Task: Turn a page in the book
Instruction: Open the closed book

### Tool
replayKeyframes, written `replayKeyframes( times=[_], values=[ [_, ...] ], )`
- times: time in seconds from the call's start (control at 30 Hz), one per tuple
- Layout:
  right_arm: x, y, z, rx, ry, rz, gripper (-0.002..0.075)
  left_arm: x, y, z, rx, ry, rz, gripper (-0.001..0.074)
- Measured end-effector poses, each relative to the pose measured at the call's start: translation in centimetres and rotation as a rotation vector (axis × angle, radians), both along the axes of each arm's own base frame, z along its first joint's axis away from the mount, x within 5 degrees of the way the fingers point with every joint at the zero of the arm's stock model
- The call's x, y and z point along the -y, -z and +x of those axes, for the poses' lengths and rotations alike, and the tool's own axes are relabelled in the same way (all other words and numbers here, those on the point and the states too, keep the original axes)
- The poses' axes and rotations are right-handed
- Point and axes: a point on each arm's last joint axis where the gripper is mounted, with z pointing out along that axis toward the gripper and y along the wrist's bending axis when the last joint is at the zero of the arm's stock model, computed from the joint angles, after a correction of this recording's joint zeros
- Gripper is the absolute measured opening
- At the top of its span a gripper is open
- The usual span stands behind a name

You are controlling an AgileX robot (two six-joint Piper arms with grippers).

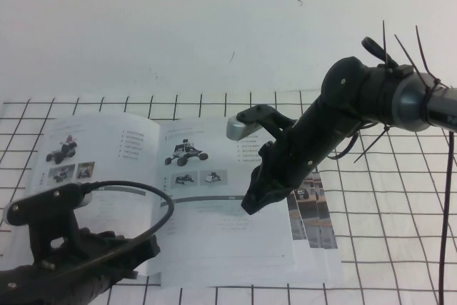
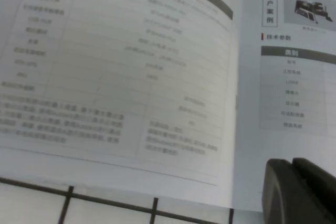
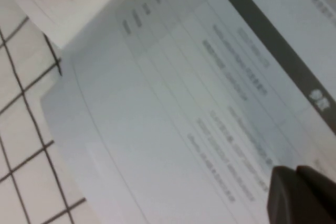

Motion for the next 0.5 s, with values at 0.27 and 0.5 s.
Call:
replayKeyframes(
  times=[0.27,0.5],
  values=[
    [1.2,1.5,0.3,0.000,0.036,-0.188,-0.0001,1.9,-1.5,0.6,0.015,0.136,-0.100,-0.0002],
    [1.3,1.3,0.3,-0.012,0.077,-0.237,-0.0001,2.5,-3.7,1.9,0.105,0.155,-0.068,-0.0002]
  ],
)
